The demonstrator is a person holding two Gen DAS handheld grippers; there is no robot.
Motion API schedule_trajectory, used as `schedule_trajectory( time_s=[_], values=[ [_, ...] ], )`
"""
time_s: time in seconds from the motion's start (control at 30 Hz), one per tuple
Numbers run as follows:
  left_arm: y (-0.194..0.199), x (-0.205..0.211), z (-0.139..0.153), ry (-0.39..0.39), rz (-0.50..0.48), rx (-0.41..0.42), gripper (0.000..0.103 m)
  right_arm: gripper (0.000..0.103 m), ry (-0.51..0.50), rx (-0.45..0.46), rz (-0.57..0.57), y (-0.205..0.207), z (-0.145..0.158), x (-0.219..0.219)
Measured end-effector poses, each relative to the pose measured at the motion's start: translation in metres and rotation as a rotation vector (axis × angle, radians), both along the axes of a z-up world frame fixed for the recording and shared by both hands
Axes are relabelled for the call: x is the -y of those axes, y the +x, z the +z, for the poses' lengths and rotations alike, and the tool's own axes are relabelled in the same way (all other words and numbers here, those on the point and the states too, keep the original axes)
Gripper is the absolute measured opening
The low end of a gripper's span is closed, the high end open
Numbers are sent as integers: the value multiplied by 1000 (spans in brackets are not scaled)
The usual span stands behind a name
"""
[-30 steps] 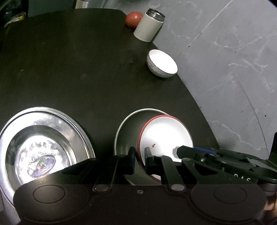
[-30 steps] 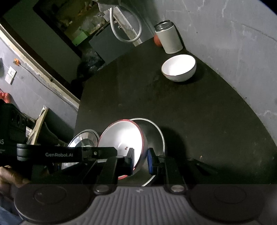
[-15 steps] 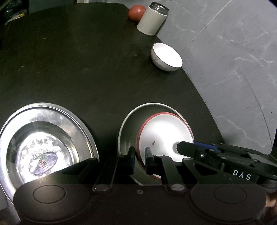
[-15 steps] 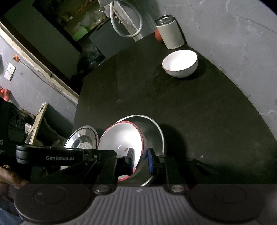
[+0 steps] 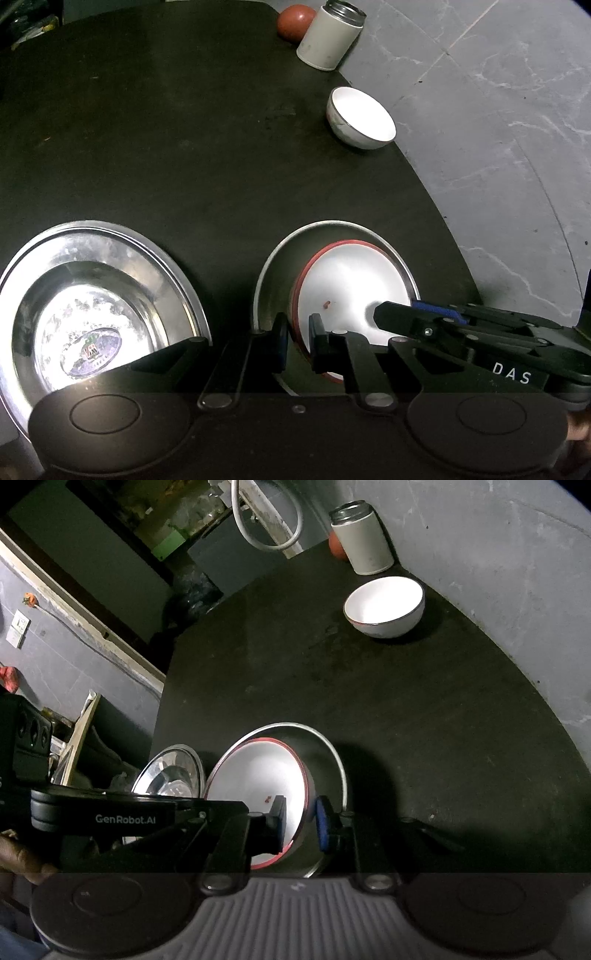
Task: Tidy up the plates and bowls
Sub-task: 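Lower the white bowl into the steel bowl with the left gripper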
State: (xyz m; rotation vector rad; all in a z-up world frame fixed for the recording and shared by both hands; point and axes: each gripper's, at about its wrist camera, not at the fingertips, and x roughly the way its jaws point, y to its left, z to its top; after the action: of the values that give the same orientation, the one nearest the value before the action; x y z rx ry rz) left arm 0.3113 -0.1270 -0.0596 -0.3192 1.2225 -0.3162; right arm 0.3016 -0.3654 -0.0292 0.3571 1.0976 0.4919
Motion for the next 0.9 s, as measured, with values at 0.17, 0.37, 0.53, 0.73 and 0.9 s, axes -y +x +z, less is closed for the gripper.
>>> schedule_trajectory(
  time_s=[0.17,0.37,0.53,0.73,0.9],
  values=[
    [1,0,0,0,0,0,11,21,-2,-4,4,0,-1,0],
    [1,0,1,0,-1,-1,11,22,-4,-4,8,1,-1,-1],
    [2,0,1,-1,-1,-1,11,24,-5,-3,11,2,-1,-1],
    [2,0,1,-2,0,-2,11,24,-6,-3,12,2,-1,-1],
    [2,-1,1,-1,-1,-1,12,26,-7,-1,13,2,-1,-1]
  ],
)
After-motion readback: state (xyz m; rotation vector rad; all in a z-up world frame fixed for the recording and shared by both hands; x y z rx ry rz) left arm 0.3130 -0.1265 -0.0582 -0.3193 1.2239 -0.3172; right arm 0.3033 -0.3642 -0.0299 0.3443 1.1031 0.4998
